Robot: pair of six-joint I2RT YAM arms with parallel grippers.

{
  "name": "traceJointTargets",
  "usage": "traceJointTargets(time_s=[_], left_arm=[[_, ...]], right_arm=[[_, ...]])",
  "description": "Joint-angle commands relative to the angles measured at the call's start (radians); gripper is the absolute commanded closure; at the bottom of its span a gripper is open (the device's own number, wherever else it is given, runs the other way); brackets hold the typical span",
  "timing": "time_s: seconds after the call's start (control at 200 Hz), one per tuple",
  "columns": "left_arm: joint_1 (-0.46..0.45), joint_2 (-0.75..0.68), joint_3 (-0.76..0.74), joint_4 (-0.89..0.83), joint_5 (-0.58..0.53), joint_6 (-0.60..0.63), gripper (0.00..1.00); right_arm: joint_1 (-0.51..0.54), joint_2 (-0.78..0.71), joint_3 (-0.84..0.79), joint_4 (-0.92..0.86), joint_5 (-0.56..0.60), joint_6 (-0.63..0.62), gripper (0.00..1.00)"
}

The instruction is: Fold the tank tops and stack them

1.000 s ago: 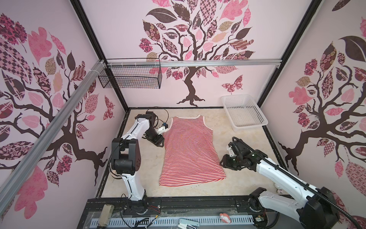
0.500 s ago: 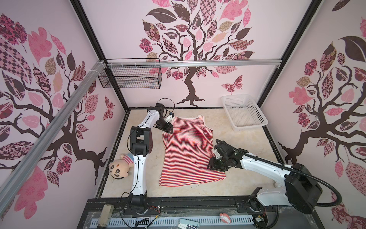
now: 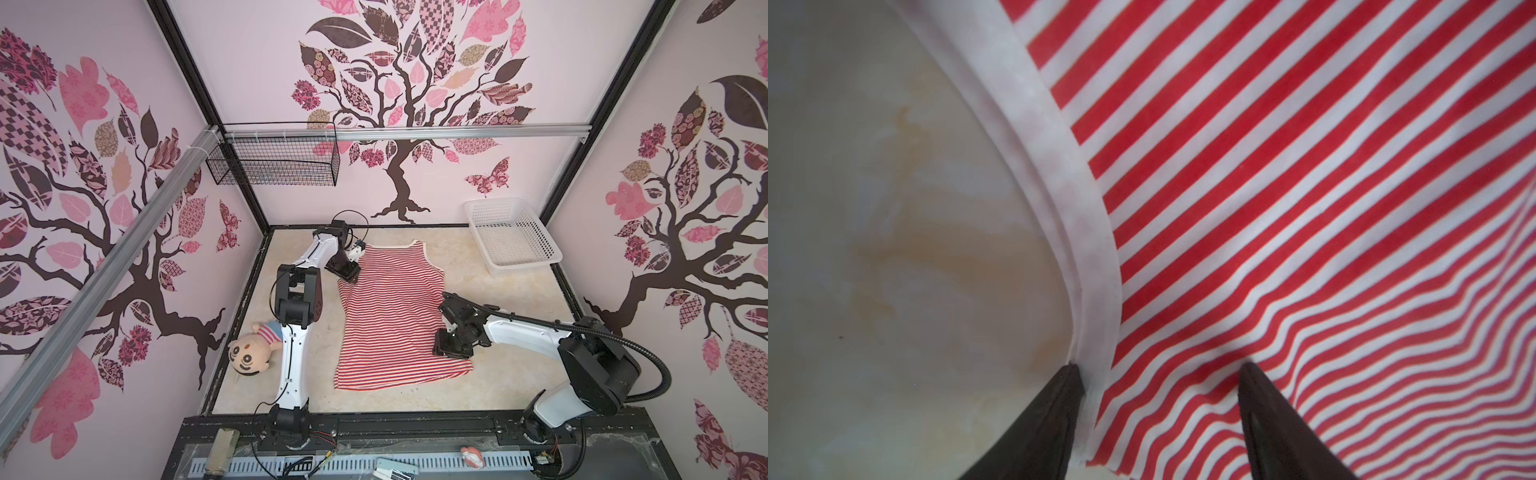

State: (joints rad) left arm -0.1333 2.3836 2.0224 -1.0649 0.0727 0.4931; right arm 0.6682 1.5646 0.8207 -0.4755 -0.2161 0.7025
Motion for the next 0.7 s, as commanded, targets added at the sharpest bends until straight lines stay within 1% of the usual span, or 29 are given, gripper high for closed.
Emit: traceJointTargets(time_s=[0.0, 0.085, 0.155, 0.25, 0.385, 0.57, 0.625, 0.695], left_arm=[[0.018, 0.013, -0.111, 0.001, -0.148, -0.002, 0.36], [0.022, -0.024, -0.178, 0.029, -0.191, -0.004, 0.36], [0.027, -0.052, -0.226, 0.033, -0.206, -0.002, 0.36], [0.033, -0.085, -0.27, 0.001, -0.177, -0.004, 0.36], [0.025, -0.161, -0.366, -0.041, -0.105, 0.021, 0.36], [-0.015, -0.295, -0.557, -0.085, -0.105, 0.087, 0.36], [-0.016, -0.339, -0.602, -0.104, -0.119, 0.103, 0.37], [-0.007, -0.408, -0.642, -0.077, -0.153, 0.106, 0.36]], right_arm=[[-0.059, 0.057, 0.03, -0.066, 0.111, -0.048, 0.45], [-0.122, 0.072, 0.059, -0.074, 0.114, -0.08, 0.45], [-0.157, 0.093, 0.102, -0.091, 0.154, -0.105, 0.45], [-0.18, 0.149, 0.196, -0.115, 0.228, -0.13, 0.44], [-0.213, 0.28, 0.364, -0.129, 0.298, -0.152, 0.44], [-0.22, 0.427, 0.624, -0.214, 0.381, -0.199, 0.44], [-0.218, 0.422, 0.672, -0.234, 0.366, -0.209, 0.43], [-0.206, 0.35, 0.644, -0.208, 0.321, -0.211, 0.42]])
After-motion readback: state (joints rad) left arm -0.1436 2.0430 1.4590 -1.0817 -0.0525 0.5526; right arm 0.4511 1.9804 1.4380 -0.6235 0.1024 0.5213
